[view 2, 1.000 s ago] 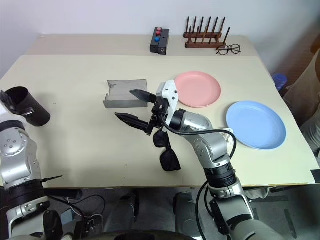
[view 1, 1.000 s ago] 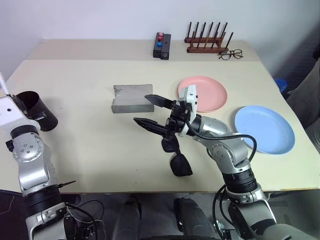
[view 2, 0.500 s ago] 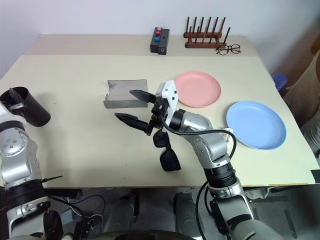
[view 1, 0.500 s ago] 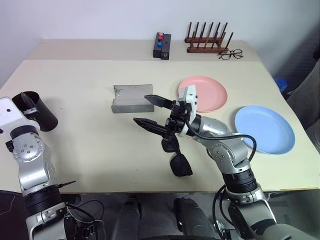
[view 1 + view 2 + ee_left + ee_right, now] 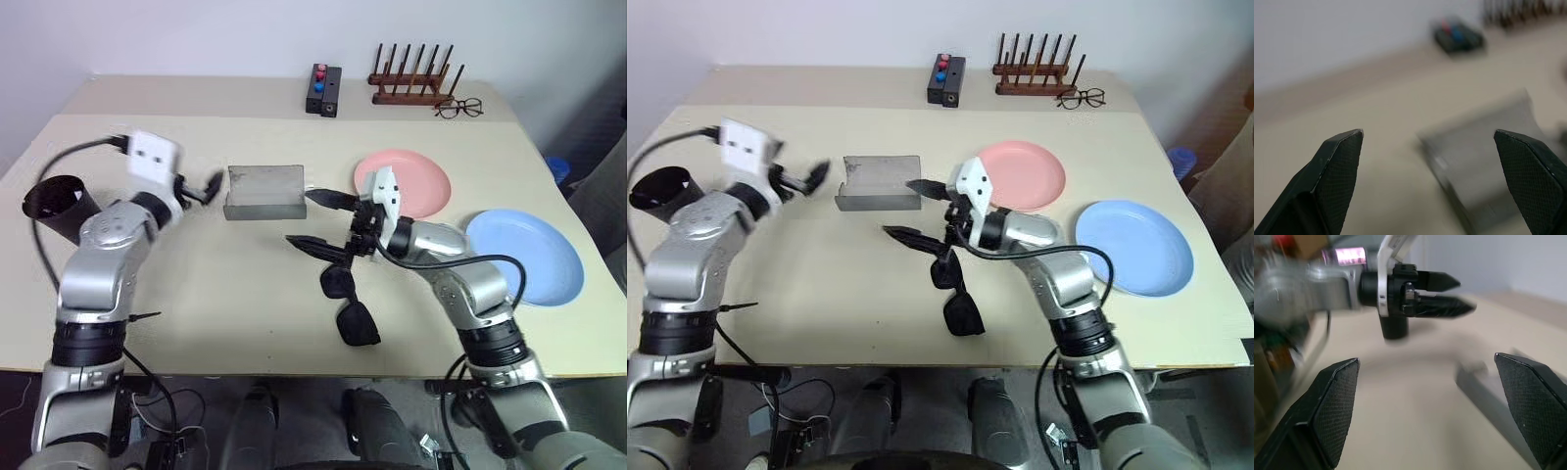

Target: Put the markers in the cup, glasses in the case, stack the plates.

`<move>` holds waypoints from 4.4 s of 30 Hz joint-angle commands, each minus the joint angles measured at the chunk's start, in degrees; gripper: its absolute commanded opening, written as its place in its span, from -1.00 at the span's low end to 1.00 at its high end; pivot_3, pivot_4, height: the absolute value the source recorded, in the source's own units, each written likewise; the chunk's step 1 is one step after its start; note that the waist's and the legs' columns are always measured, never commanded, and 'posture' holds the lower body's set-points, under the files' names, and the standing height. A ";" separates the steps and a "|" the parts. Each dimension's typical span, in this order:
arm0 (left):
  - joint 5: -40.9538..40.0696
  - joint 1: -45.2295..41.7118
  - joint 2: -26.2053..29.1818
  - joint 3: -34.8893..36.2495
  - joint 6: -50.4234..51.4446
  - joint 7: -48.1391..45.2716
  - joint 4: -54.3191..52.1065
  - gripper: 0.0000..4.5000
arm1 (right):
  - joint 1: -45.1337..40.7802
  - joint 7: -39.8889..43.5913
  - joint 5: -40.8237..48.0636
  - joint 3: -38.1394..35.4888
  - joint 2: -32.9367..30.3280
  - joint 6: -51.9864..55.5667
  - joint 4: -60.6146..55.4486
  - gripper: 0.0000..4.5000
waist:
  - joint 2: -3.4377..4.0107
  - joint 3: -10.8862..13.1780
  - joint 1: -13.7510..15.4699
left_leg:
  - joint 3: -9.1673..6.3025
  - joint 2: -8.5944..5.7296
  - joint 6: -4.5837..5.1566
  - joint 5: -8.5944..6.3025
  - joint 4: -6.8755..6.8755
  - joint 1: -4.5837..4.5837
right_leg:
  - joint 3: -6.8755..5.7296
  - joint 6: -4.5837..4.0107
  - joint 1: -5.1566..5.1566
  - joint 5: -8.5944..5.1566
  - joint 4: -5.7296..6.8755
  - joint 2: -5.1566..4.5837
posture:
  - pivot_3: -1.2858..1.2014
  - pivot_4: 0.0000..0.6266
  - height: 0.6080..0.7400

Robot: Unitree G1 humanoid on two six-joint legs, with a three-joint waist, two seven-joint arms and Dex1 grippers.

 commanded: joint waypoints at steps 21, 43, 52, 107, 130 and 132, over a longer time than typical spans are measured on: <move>12.57 -22.04 -0.10 -18.72 -12.58 -36.48 37.08 0.17 | 10.30 5.30 -0.66 -5.90 -16.03 0.45 -10.38 1.00 | 0.03 0.04 0.24 | 0.01 0.00 0.03 -0.01 0.03 -0.08 | 0.00 0.03 -0.03 -0.03 -0.02 0.01 | 0.03 -0.52 1.00; 2.58 8.09 18.60 -13.41 -15.68 -56.44 -7.76 -0.98 | 8.46 8.67 -1.54 -4.14 -16.25 -0.36 -7.82 1.00 | 0.07 0.06 0.23 | 0.03 0.03 0.06 -0.02 0.04 -0.06 | 0.03 -0.03 -0.02 -0.05 0.02 -0.02 | 0.03 -0.52 1.00; 3.58 10.33 20.52 -14.64 -14.34 -55.23 -10.94 -0.98 | 8.47 8.65 0.40 -4.06 -17.76 8.72 -9.69 1.00 | 0.07 0.06 0.34 | 0.06 0.03 0.07 -0.03 0.08 -0.06 | 0.03 -0.03 -0.02 -0.05 0.00 -0.06 | 0.03 -0.52 1.00; -9.07 30.30 17.16 4.64 -4.95 -31.57 -31.80 0.24 | 6.52 -27.69 15.18 -7.96 -8.68 62.61 -21.52 1.00 | 0.08 0.03 0.27 | 0.12 0.05 0.16 -0.09 0.17 -0.07 | 0.07 -0.09 -0.03 -0.02 -0.03 -0.07 | 0.03 -0.52 1.00; -10.84 29.02 16.52 4.50 -3.54 -29.73 -32.29 0.26 | 7.53 -27.48 12.64 -5.70 -10.60 60.67 -21.33 -1.00 | -0.01 -0.11 0.21 | 0.15 0.06 0.19 -0.11 0.17 -0.01 | 0.06 -0.16 0.01 0.01 -0.14 -0.09 | 0.03 -0.52 1.00; -10.82 29.03 16.55 4.50 -3.58 -29.68 -32.27 0.26 | 7.56 -27.39 12.56 -5.58 -10.82 60.35 -21.41 -1.00 | -0.01 -0.12 0.19 | 0.16 0.06 0.18 -0.11 0.19 -0.01 | 0.07 -0.22 0.02 0.06 -0.20 -0.11 | 0.03 -0.52 1.00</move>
